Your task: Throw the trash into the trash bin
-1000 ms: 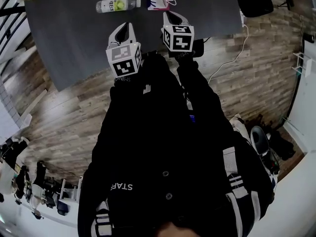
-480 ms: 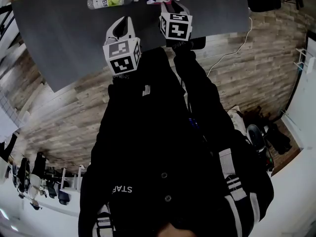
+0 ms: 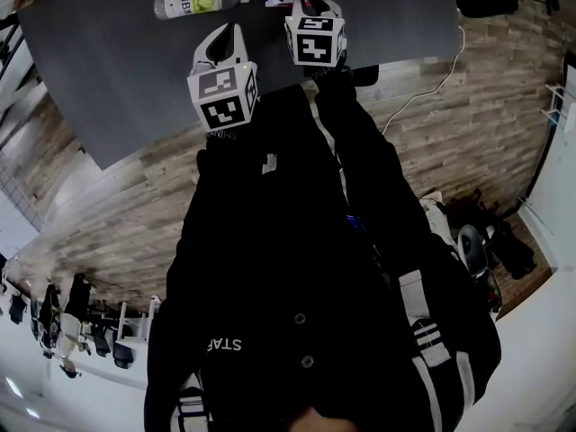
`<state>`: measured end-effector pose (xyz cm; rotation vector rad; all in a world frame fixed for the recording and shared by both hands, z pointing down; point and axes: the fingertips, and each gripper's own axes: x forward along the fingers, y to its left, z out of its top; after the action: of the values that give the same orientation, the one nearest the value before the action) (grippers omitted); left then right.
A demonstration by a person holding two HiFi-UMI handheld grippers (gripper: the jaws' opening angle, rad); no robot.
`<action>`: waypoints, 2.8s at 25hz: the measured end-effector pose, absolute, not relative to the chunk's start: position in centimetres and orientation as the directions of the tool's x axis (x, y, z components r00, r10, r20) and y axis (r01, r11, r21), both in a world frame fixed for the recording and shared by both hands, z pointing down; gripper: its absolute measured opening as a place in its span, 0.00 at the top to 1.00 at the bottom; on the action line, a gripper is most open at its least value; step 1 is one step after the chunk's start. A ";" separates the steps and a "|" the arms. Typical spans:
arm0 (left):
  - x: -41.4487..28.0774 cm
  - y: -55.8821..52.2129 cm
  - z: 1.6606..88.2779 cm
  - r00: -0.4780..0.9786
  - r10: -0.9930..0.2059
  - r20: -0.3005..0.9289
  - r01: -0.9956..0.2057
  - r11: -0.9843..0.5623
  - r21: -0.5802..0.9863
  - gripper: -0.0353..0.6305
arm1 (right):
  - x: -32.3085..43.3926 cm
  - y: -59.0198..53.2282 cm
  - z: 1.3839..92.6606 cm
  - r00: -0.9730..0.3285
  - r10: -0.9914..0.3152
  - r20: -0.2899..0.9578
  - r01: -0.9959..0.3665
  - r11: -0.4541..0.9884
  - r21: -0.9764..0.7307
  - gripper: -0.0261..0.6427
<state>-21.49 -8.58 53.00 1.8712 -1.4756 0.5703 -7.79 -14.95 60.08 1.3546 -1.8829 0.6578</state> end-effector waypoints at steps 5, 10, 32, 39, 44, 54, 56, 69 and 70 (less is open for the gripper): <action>-20.6 -8.4 52.5 0.271 -0.660 0.701 -0.961 -0.146 0.234 0.95 | -7.2 -14.6 59.3 -0.202 -0.600 0.774 -0.941 0.337 0.016 0.91; -18.9 -8.5 51.8 0.289 -0.663 0.691 -0.957 -0.177 0.230 0.95 | -5.5 -13.7 57.3 -0.197 -0.633 0.749 -0.948 0.319 0.020 0.92; -2.1 -6.7 48.4 0.539 -0.548 0.640 -0.820 -0.515 0.249 0.95 | 8.7 -5.6 47.8 -0.032 -0.793 0.608 -0.999 0.032 -0.010 0.92; 5.4 -4.0 49.1 0.634 -0.433 0.640 -0.712 -0.650 0.265 0.95 | 15.3 -0.6 47.5 0.105 -0.789 0.605 -0.990 -0.139 -0.010 0.92; 10.0 -1.6 50.5 0.678 -0.339 0.652 -0.628 -0.728 0.274 0.95 | 19.3 3.1 48.6 0.196 -0.763 0.616 -0.966 -0.257 -0.010 0.92; 16.8 3.6 53.9 0.701 -0.184 0.689 -0.497 -0.819 0.287 0.95 | 25.5 10.1 51.6 0.319 -0.684 0.656 -0.908 -0.419 0.003 0.92; 17.7 4.2 54.7 0.697 -0.165 0.697 -0.482 -0.828 0.286 0.95 | 26.6 11.1 52.7 0.330 -0.665 0.670 -0.897 -0.442 0.004 0.92; 21.4 7.8 62.7 0.629 -0.058 0.775 -0.432 -0.855 0.286 0.95 | 29.7 15.5 63.4 0.325 -0.560 0.762 -0.851 -0.524 -0.022 0.92; 21.7 8.1 63.1 0.625 -0.052 0.779 -0.429 -0.857 0.287 0.95 | 29.8 15.8 64.2 0.323 -0.551 0.769 -0.848 -0.530 -0.024 0.92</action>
<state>21.67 8.05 63.06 2.3985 -0.3791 1.1297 29.79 15.79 64.18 2.2102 -1.2414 1.0558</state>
